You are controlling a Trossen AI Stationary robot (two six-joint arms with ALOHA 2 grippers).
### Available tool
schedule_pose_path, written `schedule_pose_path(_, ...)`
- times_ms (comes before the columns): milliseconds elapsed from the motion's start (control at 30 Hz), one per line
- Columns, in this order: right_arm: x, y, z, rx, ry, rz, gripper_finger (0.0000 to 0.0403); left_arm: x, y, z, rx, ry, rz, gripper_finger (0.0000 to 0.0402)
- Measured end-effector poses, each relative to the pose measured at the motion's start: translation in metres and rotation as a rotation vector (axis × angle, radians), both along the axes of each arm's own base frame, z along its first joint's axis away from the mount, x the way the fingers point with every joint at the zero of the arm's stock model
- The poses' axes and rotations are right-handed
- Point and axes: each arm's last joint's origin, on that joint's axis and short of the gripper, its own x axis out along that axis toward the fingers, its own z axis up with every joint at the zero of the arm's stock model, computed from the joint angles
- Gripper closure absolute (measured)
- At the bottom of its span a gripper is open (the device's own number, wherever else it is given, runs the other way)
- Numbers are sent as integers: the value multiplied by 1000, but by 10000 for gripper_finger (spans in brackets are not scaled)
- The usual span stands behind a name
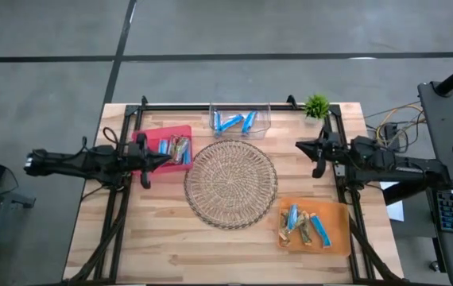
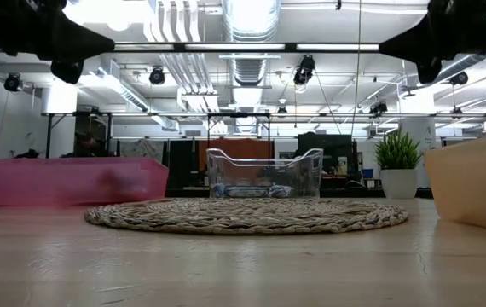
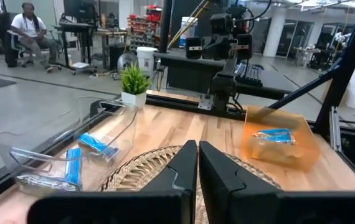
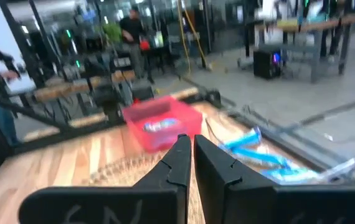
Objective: Pick and place Granola Bars by type
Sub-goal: Return to Home Position
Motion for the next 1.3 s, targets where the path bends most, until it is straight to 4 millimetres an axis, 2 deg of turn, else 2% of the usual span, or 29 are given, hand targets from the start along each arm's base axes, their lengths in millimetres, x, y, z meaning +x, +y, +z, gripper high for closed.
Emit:
schedule_pose_path(167,-6,1,-21,-31,-135,8,390,-5,-1,-8,32,-21,-41,401)
schedule_pose_path(333,-7,5,-45,-12,-154,147,390,-8,-2,-13,32,-34,-93,401)
schedule_pose_path(600,-6,6,-63,-22,-209,196,390,-7,-2,-37,26,-1,-109,401)
schedule_pose_path(933,-6,6,-65,-45,-188,194,390,-7,-2,-50,26,9,-115,401)
schedule_pose_path(1200,-5,6,-69,-37,-148,194,390,-3,-3,-70,16,-15,-116,401)
schedule_pose_path(1300,-5,6,-70,-38,-135,194,390,-3,-3,-70,11,-12,-119,401)
